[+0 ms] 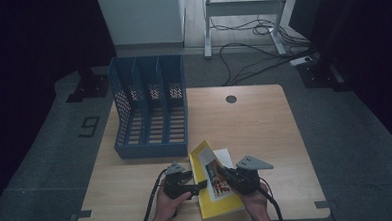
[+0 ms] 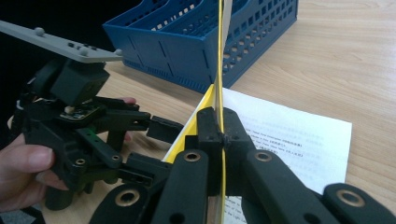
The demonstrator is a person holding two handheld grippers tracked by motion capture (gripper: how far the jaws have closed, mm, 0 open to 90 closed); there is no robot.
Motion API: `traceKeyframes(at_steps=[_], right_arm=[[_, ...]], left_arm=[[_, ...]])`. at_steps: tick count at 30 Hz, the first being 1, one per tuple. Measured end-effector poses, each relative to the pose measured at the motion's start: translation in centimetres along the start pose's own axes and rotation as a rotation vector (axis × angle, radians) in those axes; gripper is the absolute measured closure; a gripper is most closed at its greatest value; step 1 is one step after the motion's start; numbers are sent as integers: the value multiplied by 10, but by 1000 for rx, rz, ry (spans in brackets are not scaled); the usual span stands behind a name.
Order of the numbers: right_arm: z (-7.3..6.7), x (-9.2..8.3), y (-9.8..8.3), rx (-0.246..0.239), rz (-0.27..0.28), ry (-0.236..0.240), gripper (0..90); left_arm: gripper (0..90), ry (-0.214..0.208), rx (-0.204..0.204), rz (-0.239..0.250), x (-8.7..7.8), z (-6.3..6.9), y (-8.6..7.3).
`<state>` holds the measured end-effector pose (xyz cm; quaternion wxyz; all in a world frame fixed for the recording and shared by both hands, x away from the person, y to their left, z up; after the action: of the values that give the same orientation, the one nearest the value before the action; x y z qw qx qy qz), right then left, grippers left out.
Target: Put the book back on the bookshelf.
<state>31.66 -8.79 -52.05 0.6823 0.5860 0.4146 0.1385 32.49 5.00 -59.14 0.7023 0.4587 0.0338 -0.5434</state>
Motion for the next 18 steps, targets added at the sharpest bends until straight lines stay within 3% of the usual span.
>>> traceKeyframes(at_steps=[10,18], right_arm=[[-4,-5,6,-17,16,3,884],[-9,-12,12,-38,28,10,884]], left_arm=[[163,-28,-40,4,2,1,1],[170,-88,-65,-2,1,6,3]])
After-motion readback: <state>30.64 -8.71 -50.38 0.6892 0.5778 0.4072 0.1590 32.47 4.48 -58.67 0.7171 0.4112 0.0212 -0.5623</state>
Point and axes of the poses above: each handheld gripper's, and its own axes: x roughly forward along the jaws, y roughly out of its top, z roughly to its right, the point moved 8 cm from there along x, roughly forward along the jaws, and after that the axes turned 14 degrees about -x, right-handed, at the moved point
